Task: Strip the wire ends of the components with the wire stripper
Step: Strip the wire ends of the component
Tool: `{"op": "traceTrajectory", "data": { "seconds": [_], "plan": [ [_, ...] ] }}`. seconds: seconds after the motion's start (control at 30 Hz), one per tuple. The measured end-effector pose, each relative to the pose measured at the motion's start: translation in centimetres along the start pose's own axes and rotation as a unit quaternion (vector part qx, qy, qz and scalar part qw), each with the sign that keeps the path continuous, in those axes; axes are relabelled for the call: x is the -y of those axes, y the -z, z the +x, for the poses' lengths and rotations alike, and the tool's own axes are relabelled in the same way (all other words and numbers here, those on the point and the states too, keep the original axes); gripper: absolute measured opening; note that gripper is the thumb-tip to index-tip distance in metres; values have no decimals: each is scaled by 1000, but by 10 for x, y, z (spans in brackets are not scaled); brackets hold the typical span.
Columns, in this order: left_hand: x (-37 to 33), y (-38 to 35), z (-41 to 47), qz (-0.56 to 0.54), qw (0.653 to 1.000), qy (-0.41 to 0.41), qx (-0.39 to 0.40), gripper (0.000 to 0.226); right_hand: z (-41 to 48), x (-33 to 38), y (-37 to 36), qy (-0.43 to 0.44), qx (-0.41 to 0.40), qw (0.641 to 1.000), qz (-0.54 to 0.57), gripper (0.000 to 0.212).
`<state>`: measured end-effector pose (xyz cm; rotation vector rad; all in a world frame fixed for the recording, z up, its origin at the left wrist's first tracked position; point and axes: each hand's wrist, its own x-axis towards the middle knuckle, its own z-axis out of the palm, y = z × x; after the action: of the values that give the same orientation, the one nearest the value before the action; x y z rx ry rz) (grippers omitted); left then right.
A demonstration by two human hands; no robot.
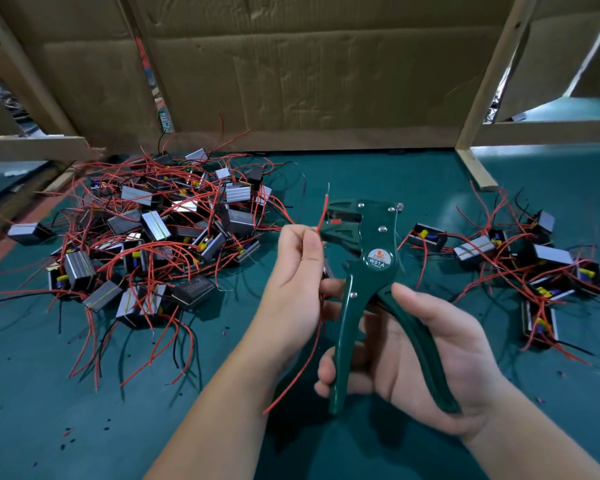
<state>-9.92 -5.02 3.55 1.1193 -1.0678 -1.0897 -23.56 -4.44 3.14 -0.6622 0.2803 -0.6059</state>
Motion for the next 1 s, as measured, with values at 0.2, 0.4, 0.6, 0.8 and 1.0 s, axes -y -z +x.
{"op": "traceTrajectory", "data": {
  "seconds": [0.2,0.4,0.6,0.8,1.0],
  "plan": [
    [15,16,9,360,920,-146,-42,33,-2,9,3,131,-83,987,-46,78],
    [27,30,13,611,770,0,-183,48,-7,27,13,301,-222,925,-68,42],
    [21,48,16,698,682,81,-203,31,-5,22,15,261,-208,941,-56,30],
    [5,66,23,577,783,15,-232,25,-4,20,16,233,-187,953,-54,57],
    [6,68,22,571,750,-44,-332,19,-5,20,15,221,-183,957,-43,66]
  ]
}}
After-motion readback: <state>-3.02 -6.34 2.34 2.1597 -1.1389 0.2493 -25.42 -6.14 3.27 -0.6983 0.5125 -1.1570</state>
